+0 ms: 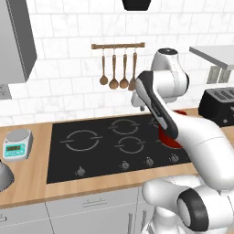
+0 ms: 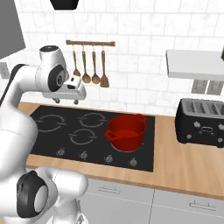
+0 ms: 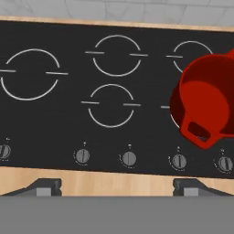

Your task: Pick the kettle from the counter and place it on a stove burner. Then turn the burner on.

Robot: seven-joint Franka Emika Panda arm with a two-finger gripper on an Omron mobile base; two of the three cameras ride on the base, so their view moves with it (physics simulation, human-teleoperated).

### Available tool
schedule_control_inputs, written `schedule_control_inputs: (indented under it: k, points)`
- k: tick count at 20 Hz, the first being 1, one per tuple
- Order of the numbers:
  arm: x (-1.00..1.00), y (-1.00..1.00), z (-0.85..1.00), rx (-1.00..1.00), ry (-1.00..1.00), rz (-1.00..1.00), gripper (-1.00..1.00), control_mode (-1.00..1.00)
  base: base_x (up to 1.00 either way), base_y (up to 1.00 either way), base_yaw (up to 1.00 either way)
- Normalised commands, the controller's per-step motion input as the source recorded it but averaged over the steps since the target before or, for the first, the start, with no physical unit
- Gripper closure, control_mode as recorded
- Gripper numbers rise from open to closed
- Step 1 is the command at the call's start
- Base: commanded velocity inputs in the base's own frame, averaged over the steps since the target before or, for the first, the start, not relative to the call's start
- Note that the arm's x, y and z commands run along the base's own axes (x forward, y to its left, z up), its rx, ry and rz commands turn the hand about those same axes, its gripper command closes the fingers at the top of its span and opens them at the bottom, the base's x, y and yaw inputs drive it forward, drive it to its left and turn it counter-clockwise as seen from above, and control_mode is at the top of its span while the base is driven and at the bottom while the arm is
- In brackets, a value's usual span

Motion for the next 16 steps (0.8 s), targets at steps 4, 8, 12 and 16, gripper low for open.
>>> schedule_control_inputs:
  k: [4,8,12,16]
  points:
    - [-0.12,1.0,-0.12,0.0,-0.07,0.0,-1.0,-1.0,0.0,0.0,0.0]
    - [-0.32,1.0,-0.19,0.02,-0.06,0.0,-1.0,-1.0,0.0,0.0,0.0]
    - [-0.35,1.0,-0.26,0.08,-0.01,0.0,-1.0,-1.0,0.0,0.0,0.0]
    - [-0.09,1.0,-0.38,0.09,0.0,0.0,-1.0,-1.0,0.0,0.0,0.0]
